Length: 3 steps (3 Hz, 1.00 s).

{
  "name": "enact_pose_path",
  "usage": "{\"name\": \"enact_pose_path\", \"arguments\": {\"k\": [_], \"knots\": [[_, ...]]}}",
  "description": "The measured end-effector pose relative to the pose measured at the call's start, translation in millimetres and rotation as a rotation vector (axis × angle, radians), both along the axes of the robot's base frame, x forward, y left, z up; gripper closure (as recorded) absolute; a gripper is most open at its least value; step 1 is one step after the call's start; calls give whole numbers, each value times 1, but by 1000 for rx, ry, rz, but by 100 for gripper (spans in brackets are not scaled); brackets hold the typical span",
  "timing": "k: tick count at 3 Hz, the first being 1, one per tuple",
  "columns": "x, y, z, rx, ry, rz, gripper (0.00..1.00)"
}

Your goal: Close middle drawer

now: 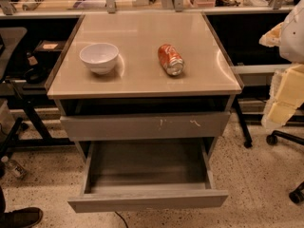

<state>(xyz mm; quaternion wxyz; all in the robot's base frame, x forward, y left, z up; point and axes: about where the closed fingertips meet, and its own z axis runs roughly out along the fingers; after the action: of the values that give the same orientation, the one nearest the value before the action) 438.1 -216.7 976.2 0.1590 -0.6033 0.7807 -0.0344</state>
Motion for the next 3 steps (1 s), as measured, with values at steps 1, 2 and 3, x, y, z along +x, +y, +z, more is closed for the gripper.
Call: {"name": "enact_pose_path", "arguments": {"k": [1,2,3], "knots": [[0,0,0,0,0,0,0],[0,0,0,0,0,0,18],[0,0,0,0,0,0,41]]}}
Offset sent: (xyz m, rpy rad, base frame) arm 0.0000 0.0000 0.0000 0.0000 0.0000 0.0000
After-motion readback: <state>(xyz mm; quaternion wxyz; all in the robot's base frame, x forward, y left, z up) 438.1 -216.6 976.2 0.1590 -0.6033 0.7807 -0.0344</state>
